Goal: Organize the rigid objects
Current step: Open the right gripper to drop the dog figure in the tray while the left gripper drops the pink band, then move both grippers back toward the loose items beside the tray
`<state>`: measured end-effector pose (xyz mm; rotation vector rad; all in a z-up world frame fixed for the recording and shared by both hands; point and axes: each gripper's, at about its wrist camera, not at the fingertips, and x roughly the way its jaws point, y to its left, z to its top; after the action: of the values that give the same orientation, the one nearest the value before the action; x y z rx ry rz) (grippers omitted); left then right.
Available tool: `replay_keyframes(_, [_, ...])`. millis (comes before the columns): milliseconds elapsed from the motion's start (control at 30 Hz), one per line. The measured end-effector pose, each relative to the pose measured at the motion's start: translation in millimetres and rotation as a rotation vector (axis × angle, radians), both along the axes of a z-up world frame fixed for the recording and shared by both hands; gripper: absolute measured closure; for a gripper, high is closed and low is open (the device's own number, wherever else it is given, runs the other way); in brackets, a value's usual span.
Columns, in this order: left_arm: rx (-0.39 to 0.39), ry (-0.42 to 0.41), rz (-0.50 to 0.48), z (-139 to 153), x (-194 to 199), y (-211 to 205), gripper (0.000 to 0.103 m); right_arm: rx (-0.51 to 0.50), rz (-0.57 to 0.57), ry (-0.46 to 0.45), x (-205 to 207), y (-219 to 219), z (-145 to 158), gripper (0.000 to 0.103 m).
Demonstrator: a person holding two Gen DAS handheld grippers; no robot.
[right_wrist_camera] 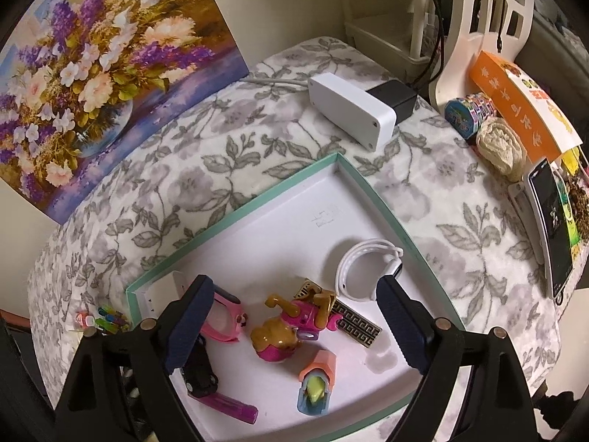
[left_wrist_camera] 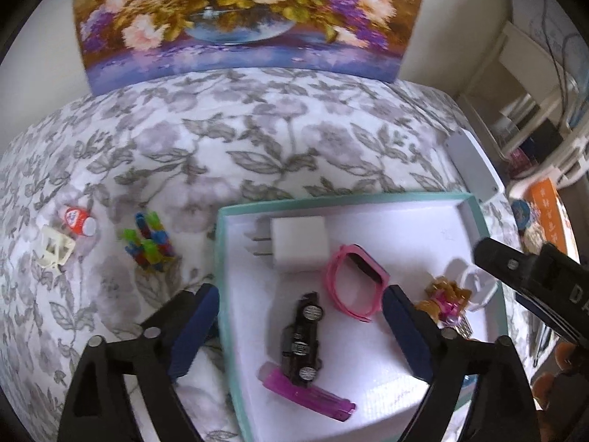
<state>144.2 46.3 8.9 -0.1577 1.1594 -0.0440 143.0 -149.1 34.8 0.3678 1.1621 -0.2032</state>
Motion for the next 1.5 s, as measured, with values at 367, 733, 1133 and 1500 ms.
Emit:
replay_keyframes(367, [0.01, -0.043, 0.195, 24, -6, 79, 0.0, -0.064, 0.101, -0.04, -1, 33, 9, 0.013])
replay_keyframes(733, [0.076, -0.095, 0.366, 58, -36, 167, 0.0, -0.134, 0.25, -0.105, -6, 100, 26, 0.013])
replay_keyframes(1133, [0.067, -0.079, 0.497, 62, -73, 251, 0.0, -0.12, 0.453, -0.068, -17, 190, 7, 0.013])
replay_keyframes(1500, [0.003, 0.009, 0.545, 28, -89, 284, 0.0, -0.11, 0.549, 0.008, -18, 228, -36, 0.013])
